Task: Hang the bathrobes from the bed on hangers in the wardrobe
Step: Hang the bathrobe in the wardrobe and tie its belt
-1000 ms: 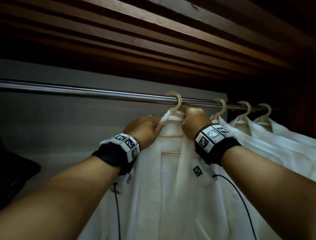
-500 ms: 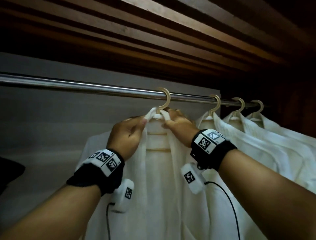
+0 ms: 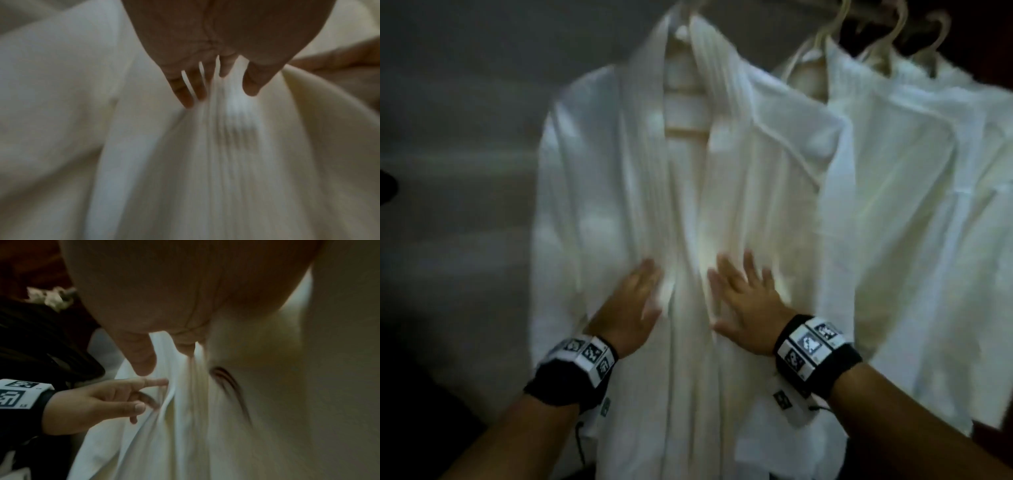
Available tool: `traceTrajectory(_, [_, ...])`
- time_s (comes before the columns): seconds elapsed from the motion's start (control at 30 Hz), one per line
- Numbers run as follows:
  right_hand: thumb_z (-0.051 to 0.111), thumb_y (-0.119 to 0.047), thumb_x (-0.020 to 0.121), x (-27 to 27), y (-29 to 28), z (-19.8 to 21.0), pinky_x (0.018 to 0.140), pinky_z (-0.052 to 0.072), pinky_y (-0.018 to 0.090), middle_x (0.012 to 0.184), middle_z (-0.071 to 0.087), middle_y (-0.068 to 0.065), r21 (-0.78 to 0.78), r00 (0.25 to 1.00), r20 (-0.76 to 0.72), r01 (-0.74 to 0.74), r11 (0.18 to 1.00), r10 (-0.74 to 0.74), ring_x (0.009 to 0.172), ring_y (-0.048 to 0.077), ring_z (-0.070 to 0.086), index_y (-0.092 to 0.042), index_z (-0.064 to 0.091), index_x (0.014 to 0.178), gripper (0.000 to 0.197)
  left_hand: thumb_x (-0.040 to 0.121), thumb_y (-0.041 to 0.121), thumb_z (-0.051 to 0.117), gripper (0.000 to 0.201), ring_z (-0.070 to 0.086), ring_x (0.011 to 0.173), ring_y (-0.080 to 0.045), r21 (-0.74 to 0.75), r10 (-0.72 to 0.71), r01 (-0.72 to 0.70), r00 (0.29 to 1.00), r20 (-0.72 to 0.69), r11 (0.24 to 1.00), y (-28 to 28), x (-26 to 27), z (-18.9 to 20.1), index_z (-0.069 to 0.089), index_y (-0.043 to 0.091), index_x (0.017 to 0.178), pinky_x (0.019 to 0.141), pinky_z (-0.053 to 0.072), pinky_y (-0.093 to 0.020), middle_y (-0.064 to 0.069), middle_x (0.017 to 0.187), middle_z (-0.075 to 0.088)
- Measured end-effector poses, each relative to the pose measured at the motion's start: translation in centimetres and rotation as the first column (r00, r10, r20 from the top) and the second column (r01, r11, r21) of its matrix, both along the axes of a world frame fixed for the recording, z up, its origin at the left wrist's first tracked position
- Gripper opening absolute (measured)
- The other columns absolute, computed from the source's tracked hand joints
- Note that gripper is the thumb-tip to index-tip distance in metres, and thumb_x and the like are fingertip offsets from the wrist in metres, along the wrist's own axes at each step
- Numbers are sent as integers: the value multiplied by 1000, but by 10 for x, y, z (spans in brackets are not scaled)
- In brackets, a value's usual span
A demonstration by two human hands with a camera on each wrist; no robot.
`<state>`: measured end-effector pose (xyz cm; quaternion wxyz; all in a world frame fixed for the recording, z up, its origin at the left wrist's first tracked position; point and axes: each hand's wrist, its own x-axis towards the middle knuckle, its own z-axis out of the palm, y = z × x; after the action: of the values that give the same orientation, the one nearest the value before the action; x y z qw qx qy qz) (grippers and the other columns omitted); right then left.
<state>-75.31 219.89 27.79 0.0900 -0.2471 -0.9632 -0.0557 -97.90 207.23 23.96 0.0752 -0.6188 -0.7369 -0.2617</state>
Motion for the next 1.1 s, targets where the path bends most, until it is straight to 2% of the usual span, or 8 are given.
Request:
traceTrajectory(0.1, [48, -46, 83, 24, -19, -72, 116, -10, 37, 130, 62, -6, -171, 974, -201, -142, 975, 107, 130, 30, 48, -32, 67, 120, 43, 90, 40, 52, 36, 63, 93, -10, -199, -28, 101, 939, 343, 975, -30, 30, -97, 50, 39, 126, 88, 52, -28, 5, 119, 61])
traceTrajectory(0.23, [56, -33, 87, 49, -43, -73, 119, 21, 30, 99, 74, -7, -433, 673, -731, -332, 838, -111, 109, 2, 61, -26, 75, 93, 21, 88, 31, 67, 48, 57, 91, 3, -131, -85, 183, 836, 542, 974, -43, 91, -147, 42, 41, 128, 78, 46, -18, 15, 115, 56])
traceTrajectory(0.33, [66, -16, 84, 59, -56, -66, 112, 36, 45, 114, 67, 5, -358, 493, -857, -359, 862, -150, 128, 17, 52, -11, 71, 97, 15, 82, 36, 73, 82, 43, 122, -2, -41, -16, 53, 787, 616, 998, -27, 116, -147, 25, 26, 147, 100, 38, -20, 14, 142, 34])
traceTrajectory(0.47, [65, -21, 76, 76, -48, -96, 122, 8, 42, 158, 26, 7, -246, 788, -595, 13, 969, -162, 149, 30, 10, -18, 51, 137, 62, 80, 41, 75, 103, 7, 148, -19, -168, 160, -73, 791, 591, 983, -4, 101, -138, 6, 18, 154, 115, 13, -27, -7, 162, -2])
traceTrajectory(0.67, [74, -5, 79, 101, -69, -154, 74, 54, 25, 105, 52, -6, -585, 440, -742, -58, 809, -506, 90, 4, 59, -19, 53, 102, 34, 70, 35, 85, 102, 54, 103, -14, -112, 71, 24, 640, 765, 993, 0, 114, -138, 18, 27, 146, 86, 50, -27, 7, 127, 47])
traceTrajectory(0.87, [70, -14, 81, 125, -51, -197, 94, 52, 42, 127, 52, 1, -826, 485, -456, 83, 558, -746, 108, 11, 56, -27, 48, 128, 53, 80, 34, 74, 43, 53, 55, -20, -116, 100, -23, 681, 725, 993, 2, 133, -150, 38, 22, 59, 53, 47, -35, 2, 56, 50])
traceTrajectory(0.97, [66, -25, 81, 129, -40, -194, 94, 52, 40, 133, 53, 1, -842, 625, -392, 52, 537, -676, 113, 15, 57, -28, 49, 132, 54, 69, 38, 82, 33, 63, 81, -13, -164, 17, 172, 638, 770, 971, -2, 150, -157, 54, 31, 84, 70, 56, -31, 6, 89, 63])
traceTrajectory(1.1, [49, 9, 88, 112, -51, -160, 95, 51, 32, 108, 70, 7, -853, 811, -462, -297, 429, -358, 106, 19, 65, -15, 64, 114, 38, 50, 78, 73, 115, 37, 129, -12, -263, -33, 216, 826, 563, 940, 12, 163, -164, 30, 24, 142, 106, 31, -19, 4, 142, 33])
